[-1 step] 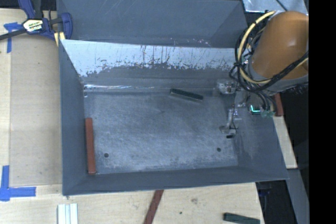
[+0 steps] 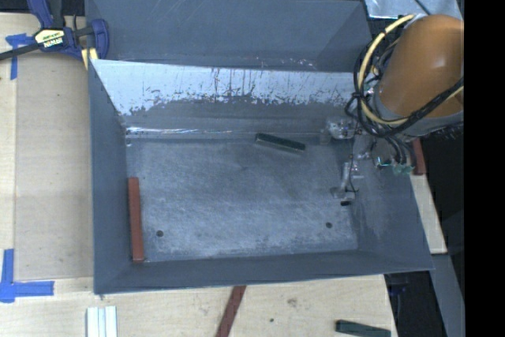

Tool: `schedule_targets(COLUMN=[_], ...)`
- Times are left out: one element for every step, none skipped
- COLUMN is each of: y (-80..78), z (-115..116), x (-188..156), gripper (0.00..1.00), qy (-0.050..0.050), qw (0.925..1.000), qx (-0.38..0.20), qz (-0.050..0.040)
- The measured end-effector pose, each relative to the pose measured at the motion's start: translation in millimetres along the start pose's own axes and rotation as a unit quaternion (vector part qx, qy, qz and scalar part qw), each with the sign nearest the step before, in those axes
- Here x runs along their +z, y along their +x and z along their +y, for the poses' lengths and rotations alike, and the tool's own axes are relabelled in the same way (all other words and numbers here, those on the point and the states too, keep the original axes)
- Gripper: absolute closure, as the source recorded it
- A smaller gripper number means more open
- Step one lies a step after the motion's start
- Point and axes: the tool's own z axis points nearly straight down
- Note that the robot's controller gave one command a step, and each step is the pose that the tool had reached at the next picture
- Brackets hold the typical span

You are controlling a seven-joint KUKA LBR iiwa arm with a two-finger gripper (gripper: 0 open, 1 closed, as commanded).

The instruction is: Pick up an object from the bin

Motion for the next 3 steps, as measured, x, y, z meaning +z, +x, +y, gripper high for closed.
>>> schedule_targets(y=[-19.6, -49.6, -70.2], z=[-0.3, 8.1, 21.6], x=[46.0, 94.5, 101.3], gripper=[0.0, 0.0, 0.0], qy=[0.0, 0.0, 0.0], qw=[0.9996, 1.0, 0.9995], qx=[0.029, -0.005, 0.032], qz=[-0.0034, -0.0012, 0.0003])
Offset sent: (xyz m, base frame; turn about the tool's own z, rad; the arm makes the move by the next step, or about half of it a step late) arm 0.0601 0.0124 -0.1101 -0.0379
